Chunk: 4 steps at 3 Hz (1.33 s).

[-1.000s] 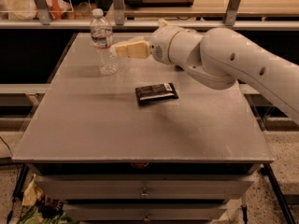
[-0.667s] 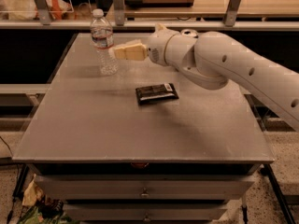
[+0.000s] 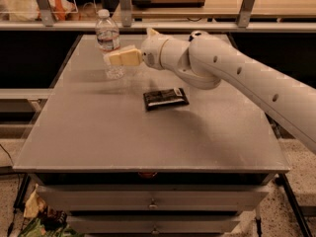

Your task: Pick water bottle

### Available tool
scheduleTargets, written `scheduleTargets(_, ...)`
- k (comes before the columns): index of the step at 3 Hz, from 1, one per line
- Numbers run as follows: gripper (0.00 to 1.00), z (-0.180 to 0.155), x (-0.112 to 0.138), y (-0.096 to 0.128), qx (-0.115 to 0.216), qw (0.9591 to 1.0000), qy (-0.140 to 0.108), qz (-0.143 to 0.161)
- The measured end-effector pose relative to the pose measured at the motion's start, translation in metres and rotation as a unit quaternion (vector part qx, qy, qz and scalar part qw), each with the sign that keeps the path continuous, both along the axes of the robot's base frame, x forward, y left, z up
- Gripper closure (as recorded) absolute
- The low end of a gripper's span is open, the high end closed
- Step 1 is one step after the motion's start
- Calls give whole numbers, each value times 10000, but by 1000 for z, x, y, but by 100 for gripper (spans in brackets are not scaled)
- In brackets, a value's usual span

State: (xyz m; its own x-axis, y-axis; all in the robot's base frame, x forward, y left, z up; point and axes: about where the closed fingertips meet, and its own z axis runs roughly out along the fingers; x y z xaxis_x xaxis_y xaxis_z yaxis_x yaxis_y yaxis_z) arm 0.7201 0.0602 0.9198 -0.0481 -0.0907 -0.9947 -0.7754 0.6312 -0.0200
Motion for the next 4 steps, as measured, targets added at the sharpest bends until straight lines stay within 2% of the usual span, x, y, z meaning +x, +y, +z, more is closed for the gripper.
scheduleTargets(2,0,-5,5,48,90,9979,61,636)
scheduleTargets(4,41,8,-4,74,162,9933,-97,1141)
